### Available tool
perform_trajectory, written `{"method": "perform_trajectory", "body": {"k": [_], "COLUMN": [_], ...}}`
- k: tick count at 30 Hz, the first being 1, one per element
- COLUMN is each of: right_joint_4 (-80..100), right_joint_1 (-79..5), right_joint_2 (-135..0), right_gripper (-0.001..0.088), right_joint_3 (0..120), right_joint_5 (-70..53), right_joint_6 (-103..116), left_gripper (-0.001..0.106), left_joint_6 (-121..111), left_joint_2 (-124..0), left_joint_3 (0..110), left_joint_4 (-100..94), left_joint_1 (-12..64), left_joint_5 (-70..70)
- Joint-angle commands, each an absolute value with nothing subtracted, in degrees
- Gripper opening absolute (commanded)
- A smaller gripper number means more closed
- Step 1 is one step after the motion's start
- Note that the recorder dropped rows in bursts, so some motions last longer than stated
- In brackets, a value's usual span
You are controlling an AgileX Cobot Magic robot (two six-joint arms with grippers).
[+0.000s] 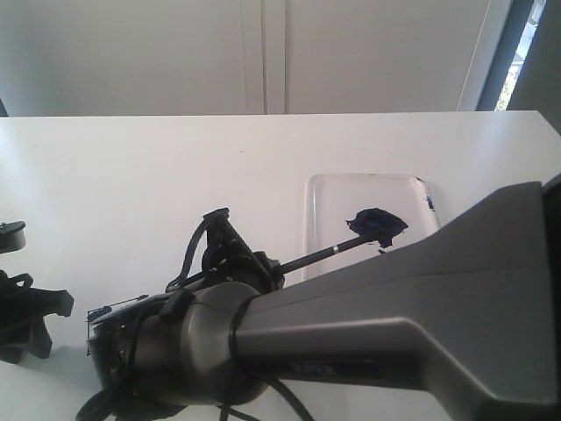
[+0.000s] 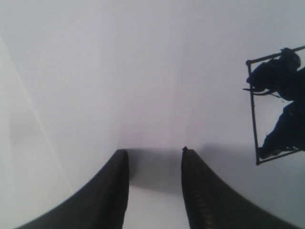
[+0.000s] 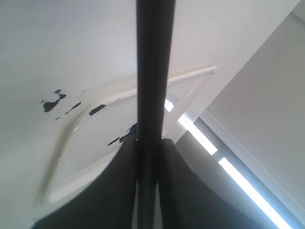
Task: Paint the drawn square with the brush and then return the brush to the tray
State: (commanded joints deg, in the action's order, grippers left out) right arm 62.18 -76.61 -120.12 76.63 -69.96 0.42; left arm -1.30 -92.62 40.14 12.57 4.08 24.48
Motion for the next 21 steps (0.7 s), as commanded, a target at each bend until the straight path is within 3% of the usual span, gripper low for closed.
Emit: {"method": "perform_trajectory", "body": {"k": [21], "right_joint_4": [60.90], "right_joint_1": [-78.25], "right_joint_2": [-120.67], "right_gripper": [0.0000], "right_joint_3": [76.63], "right_joint_5": [-69.96], "right_joint_6": [-0.89], "left_gripper": [0.043], "left_joint_6": [-1.30], "left_joint_2": [-92.62], "left_joint_3": [40.14], "left_joint_4": [12.70], "left_joint_1": [4.08], "left_joint_5": [24.37]}}
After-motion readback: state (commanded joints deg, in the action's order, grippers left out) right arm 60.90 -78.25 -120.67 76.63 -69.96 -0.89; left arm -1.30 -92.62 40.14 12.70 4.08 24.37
